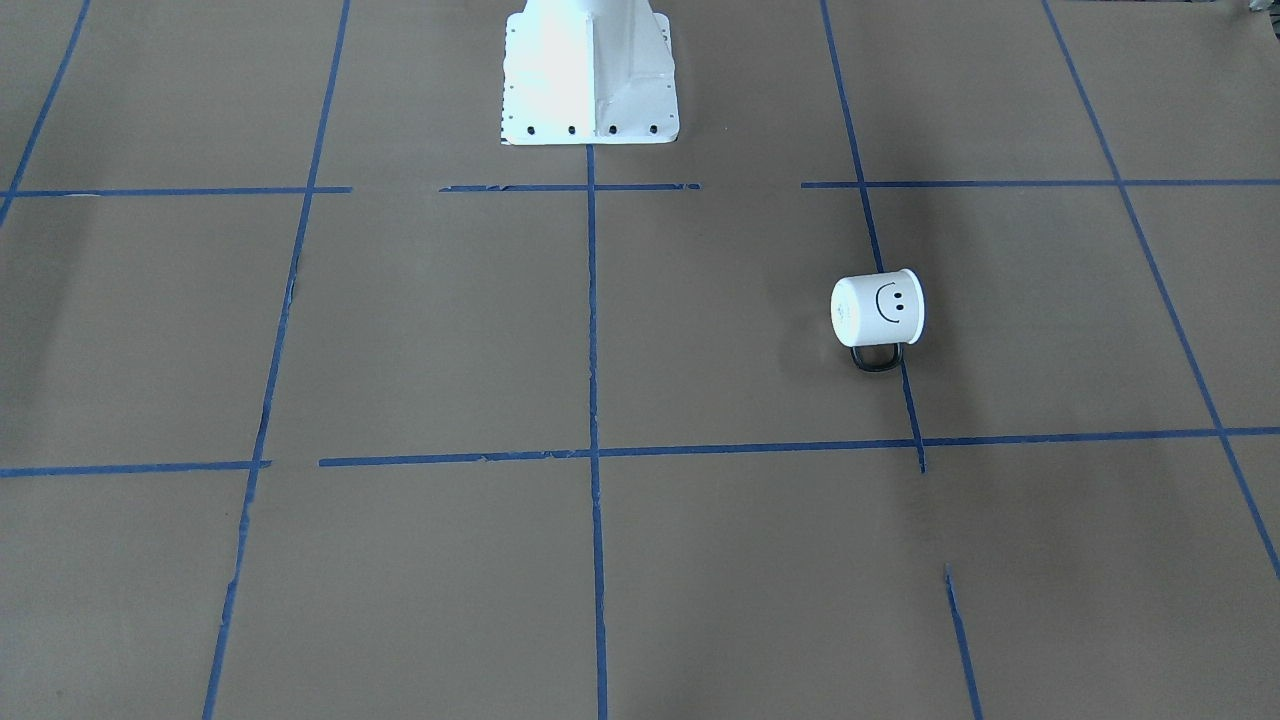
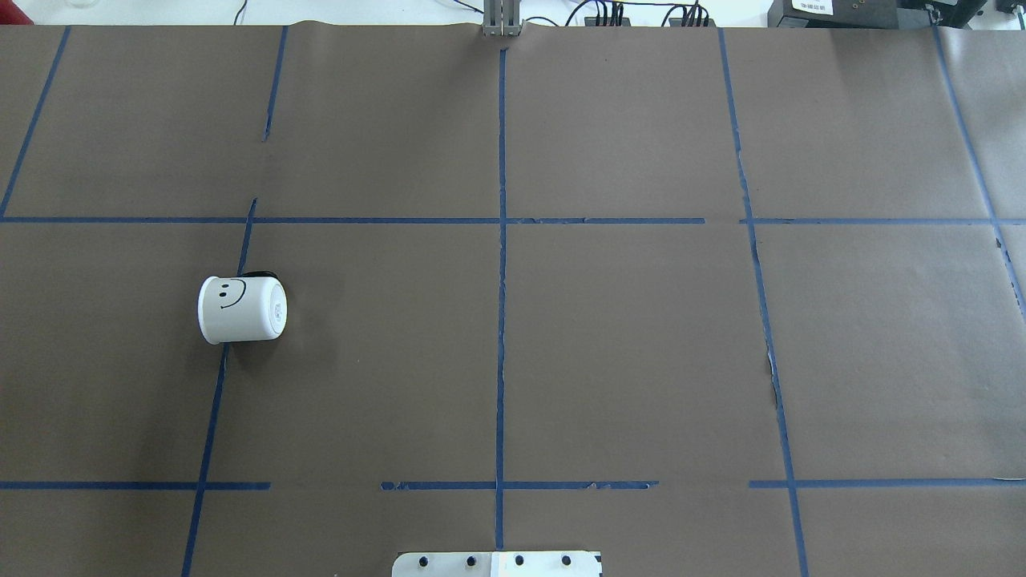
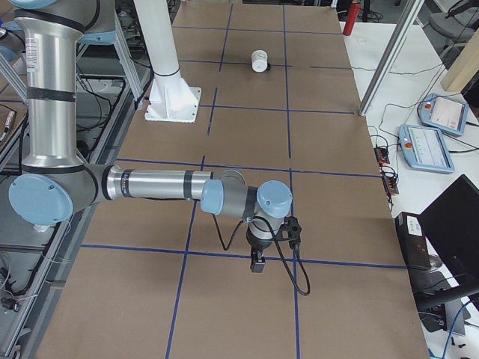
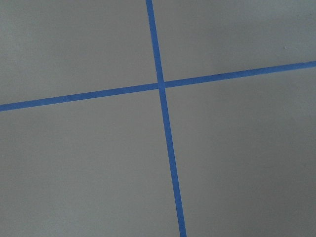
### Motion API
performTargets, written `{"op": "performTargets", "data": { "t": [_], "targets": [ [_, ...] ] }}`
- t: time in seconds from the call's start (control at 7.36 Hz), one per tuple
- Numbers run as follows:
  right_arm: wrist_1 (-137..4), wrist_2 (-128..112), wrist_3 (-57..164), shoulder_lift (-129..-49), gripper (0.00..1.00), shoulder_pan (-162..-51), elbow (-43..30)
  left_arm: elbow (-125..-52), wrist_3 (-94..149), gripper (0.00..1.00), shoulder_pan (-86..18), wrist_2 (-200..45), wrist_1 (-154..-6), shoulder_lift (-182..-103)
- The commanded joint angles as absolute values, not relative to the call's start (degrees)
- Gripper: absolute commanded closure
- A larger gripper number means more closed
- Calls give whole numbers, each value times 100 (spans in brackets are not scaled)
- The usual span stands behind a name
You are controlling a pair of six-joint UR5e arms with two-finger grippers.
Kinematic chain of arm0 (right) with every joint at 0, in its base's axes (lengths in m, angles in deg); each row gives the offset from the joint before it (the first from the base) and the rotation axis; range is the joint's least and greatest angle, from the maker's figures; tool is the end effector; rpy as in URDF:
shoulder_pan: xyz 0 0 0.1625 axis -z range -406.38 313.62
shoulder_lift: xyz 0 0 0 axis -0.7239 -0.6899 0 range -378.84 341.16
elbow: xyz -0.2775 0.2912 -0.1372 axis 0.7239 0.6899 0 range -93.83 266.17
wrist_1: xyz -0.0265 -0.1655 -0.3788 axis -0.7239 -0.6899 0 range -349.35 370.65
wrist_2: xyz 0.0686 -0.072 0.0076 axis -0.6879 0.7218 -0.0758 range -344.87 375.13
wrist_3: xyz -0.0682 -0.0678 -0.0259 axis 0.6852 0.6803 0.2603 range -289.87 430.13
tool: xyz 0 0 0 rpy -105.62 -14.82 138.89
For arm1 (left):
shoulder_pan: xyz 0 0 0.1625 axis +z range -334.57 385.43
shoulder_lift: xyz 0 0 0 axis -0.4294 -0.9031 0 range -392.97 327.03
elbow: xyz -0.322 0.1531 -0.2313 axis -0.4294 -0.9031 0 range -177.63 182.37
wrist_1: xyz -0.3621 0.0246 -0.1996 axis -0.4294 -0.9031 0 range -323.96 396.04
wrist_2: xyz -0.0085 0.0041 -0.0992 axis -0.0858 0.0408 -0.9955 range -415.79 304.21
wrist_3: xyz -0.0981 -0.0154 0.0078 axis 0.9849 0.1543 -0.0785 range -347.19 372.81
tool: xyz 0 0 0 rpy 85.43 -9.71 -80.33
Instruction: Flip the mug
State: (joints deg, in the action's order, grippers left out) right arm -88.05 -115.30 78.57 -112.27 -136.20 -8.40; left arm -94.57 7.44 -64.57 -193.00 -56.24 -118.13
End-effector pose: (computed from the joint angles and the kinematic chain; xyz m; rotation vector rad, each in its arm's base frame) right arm 0.0674 -0.4558 0.6673 -0.0756 -0.7122 -0.0972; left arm -0.0601 -0.4606 0.6314 0.1109 0.8197 0.1199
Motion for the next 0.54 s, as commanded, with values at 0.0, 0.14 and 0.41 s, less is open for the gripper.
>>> {"op": "performTargets", "data": {
  "t": [0.0,0.14,0.41],
  "targets": [
    [-8805,-11530,7857,-11226,0,-13620,-840,-9422,744,0,-6457,-19299,-5624,-11813],
    [-8805,-11530,7857,-11226,0,-13620,-840,-9448,744,0,-6457,-19307,-5624,-11813],
    [-8805,-11530,7857,-11226,0,-13620,-840,-9405,727,0,-6448,-19307,-5651,-11848]
  ]
}}
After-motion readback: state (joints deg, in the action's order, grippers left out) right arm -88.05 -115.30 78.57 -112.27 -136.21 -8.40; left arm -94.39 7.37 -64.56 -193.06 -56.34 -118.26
